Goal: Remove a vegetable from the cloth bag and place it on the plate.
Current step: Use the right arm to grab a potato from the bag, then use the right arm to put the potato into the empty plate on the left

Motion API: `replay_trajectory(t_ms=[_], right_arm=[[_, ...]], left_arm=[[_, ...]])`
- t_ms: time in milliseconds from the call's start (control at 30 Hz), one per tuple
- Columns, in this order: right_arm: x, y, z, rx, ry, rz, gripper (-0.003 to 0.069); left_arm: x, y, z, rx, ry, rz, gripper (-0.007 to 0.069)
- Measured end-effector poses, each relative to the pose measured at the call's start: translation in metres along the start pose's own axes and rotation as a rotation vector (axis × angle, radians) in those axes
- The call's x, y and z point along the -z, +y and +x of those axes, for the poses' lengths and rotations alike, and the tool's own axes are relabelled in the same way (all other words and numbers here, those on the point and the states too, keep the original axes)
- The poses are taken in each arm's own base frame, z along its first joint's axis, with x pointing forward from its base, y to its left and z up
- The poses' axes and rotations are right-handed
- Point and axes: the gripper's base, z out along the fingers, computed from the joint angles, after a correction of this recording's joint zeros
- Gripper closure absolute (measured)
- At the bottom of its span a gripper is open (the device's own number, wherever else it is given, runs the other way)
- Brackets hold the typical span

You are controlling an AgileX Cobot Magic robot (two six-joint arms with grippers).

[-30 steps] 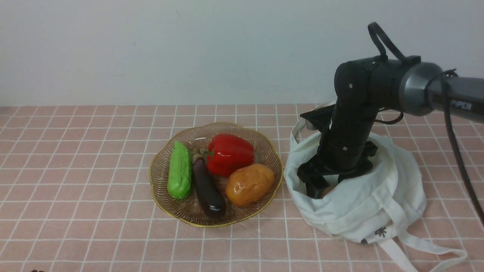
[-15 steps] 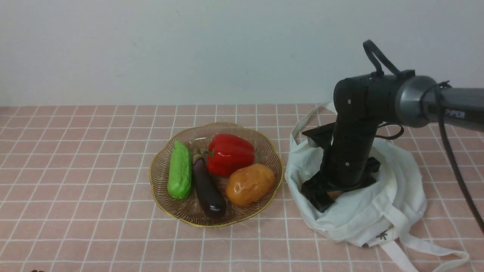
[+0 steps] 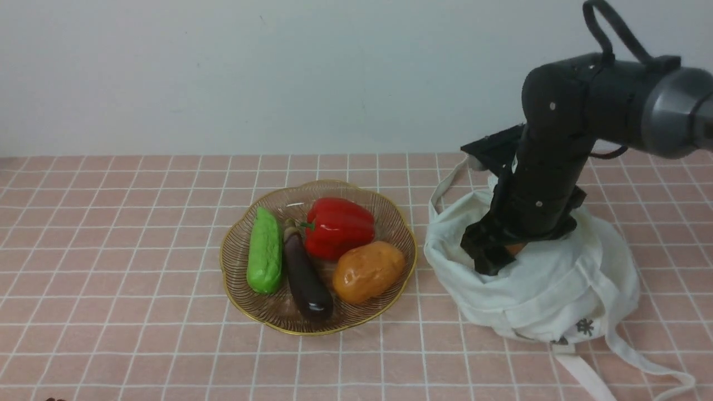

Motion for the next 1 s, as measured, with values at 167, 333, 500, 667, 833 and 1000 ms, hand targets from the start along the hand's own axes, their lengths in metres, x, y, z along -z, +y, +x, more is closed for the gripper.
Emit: replay_trajectory(t_ms=[167,333,500,667,833,1000], right_arm=[[0.011,-0.004,0.002,0.009,-0.019,0.051,0.0125],[0.011,-0.005,-0.004,-0.02,-0.092,0.06,0.0125],[0.012,-0.007,-0.027,-0.045,-0.335,0.07,0.0125],[0.017,-0.005,-0.035,-0.083,-0.417,0.046,0.0125],[0.039,0.011,-0.05,-0.12,-0.522,-0.067,0.0125],[0.054,0.052,-0.065,-0.055,-0.681,-0.19,0.0125]], left_arm=[[0.0,0.0,0.0,0.0,0.0,0.0,0.0629],[0.0,0.0,0.0,0.0,0.0,0.0,0.0629],[0.0,0.0,0.0,0.0,0.0,0.0,0.0629],[0.0,0.0,0.0,0.0,0.0,0.0,0.0629],[0.0,0.0,0.0,0.0,0.0,0.0,0.0629],[0.0,0.0,0.0,0.0,0.0,0.0,0.0629]])
